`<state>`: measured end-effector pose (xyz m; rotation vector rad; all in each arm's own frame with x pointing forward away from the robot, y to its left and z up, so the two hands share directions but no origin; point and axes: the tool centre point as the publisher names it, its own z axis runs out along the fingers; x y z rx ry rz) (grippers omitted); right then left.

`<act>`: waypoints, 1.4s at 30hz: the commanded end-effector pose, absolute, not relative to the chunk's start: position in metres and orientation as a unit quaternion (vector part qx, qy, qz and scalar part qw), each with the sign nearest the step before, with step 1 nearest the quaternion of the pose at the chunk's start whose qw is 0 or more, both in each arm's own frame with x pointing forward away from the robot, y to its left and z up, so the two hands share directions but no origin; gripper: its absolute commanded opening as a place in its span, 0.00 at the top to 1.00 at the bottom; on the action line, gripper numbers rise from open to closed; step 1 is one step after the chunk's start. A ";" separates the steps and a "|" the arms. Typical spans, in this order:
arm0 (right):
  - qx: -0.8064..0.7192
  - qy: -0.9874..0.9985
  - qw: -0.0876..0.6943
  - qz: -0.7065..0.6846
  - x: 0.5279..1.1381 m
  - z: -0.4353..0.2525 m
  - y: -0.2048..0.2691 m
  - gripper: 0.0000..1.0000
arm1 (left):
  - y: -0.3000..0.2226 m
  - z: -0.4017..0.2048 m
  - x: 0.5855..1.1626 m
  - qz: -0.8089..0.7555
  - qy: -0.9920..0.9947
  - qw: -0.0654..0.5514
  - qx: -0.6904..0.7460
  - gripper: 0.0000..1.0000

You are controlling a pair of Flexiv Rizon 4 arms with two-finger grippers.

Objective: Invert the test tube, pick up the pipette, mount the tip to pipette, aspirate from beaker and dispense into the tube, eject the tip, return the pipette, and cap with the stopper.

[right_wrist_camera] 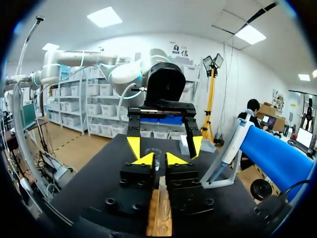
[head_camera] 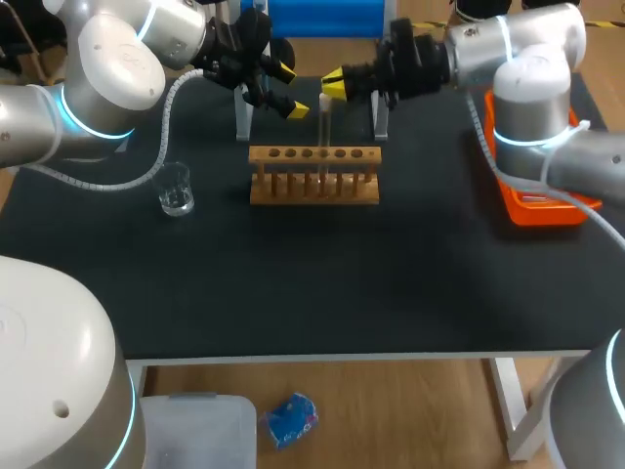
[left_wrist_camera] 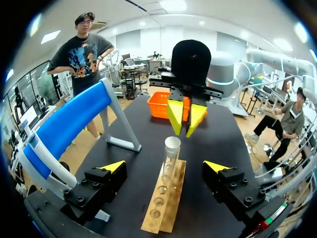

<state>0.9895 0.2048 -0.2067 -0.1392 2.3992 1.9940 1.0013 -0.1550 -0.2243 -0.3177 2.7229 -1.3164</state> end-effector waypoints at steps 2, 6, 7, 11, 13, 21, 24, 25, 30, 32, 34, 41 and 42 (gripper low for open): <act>-0.050 0.752 0.005 0.657 0.993 -0.211 0.206 1.00 | -0.154 -0.223 1.002 -0.430 0.895 0.048 -0.104 0.00; -0.050 0.733 -0.004 0.678 0.994 -0.209 0.207 1.00 | -0.154 -0.223 1.002 -0.430 0.895 0.048 -0.104 0.00; -0.050 0.735 -0.004 0.677 0.994 -0.209 0.207 1.00 | -0.154 -0.223 1.002 -0.430 0.895 0.048 -0.104 0.00; -0.051 0.727 -0.011 0.685 0.995 -0.210 0.207 1.00 | -0.154 -0.223 1.002 -0.430 0.895 0.048 -0.104 0.00; -0.051 0.724 -0.014 0.688 0.995 -0.211 0.208 1.00 | -0.154 -0.223 1.002 -0.430 0.895 0.048 -0.104 0.00; -0.053 0.725 -0.018 0.686 0.996 -0.212 0.209 1.00 | -0.154 -0.223 1.002 -0.430 0.895 0.048 -0.104 0.00; -0.054 0.724 -0.020 0.687 0.996 -0.214 0.210 1.00 | -0.154 -0.223 1.002 -0.430 0.895 0.048 -0.104 0.00; -0.054 0.724 -0.022 0.687 0.996 -0.215 0.210 1.00 | -0.154 -0.223 1.002 -0.430 0.895 0.048 -0.104 0.00; -0.053 0.723 -0.027 0.688 0.996 -0.219 0.211 1.00 | -0.154 -0.223 1.002 -0.430 0.895 0.048 -0.104 0.00; -0.052 0.723 -0.029 0.689 0.996 -0.220 0.212 1.00 | -0.154 -0.223 1.002 -0.430 0.895 0.048 -0.104 0.00; -0.052 0.723 -0.031 0.688 0.996 -0.221 0.212 1.00 | -0.154 -0.223 1.002 -0.430 0.895 0.048 -0.104 0.00; -0.049 0.727 -0.034 0.684 0.996 -0.226 0.214 1.00 | -0.154 -0.223 1.002 -0.430 0.895 0.048 -0.104 0.00; -0.048 0.728 -0.036 0.683 0.996 -0.227 0.214 1.00 | -0.154 -0.223 1.002 -0.430 0.895 0.048 -0.104 0.00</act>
